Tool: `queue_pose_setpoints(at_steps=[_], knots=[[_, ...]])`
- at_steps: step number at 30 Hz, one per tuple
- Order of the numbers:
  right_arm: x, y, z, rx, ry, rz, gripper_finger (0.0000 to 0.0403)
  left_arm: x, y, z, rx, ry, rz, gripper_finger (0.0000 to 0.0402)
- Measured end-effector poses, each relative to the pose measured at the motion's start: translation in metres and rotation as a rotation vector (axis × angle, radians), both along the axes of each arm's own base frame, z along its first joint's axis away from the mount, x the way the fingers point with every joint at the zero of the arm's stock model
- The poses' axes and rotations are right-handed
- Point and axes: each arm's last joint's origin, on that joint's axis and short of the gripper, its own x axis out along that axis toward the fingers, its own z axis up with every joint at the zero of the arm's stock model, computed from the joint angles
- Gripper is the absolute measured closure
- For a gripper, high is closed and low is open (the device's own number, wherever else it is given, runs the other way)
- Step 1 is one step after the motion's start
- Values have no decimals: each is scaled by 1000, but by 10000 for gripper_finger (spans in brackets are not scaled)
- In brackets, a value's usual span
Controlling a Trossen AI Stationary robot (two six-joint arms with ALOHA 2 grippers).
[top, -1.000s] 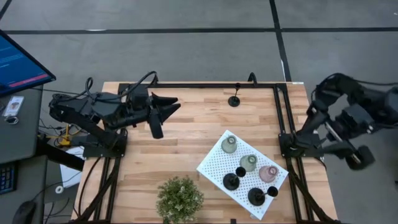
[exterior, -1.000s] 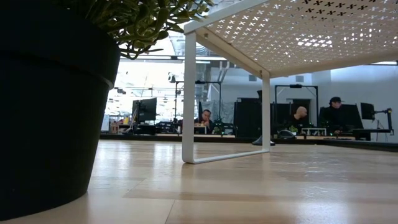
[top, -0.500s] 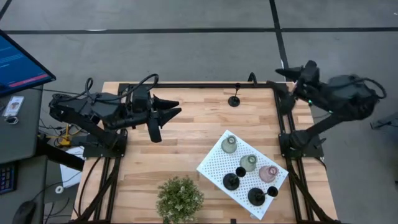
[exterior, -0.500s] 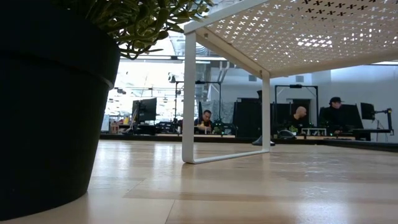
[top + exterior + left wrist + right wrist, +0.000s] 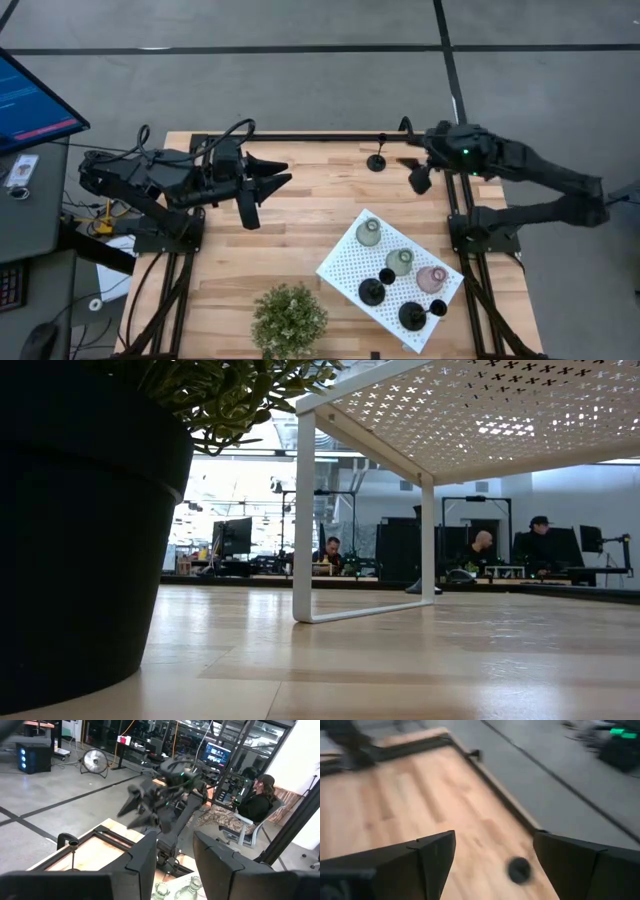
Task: Pick & Place candle stick holders
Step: Put the left black candle holder on the shelf aligned with the black candle holders
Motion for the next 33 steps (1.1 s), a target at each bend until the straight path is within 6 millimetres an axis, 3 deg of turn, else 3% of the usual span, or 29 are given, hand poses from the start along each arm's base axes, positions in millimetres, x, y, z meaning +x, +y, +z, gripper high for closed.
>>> queue_pose_setpoints(at_steps=[5,9,14,33], knots=[[-12,-9,-33,44,-112,113,143,0,0,0,-3,-1,0,274],[-35,-15,-65,-21,-224,54,143,0,0,0,-1,0,0,274],[-42,-29,-114,-32,-220,-64,143,0,0,0,0,0,1,274],[-13,-96,-177,104,-17,-140,143,0,0,0,2,3,1,274]])
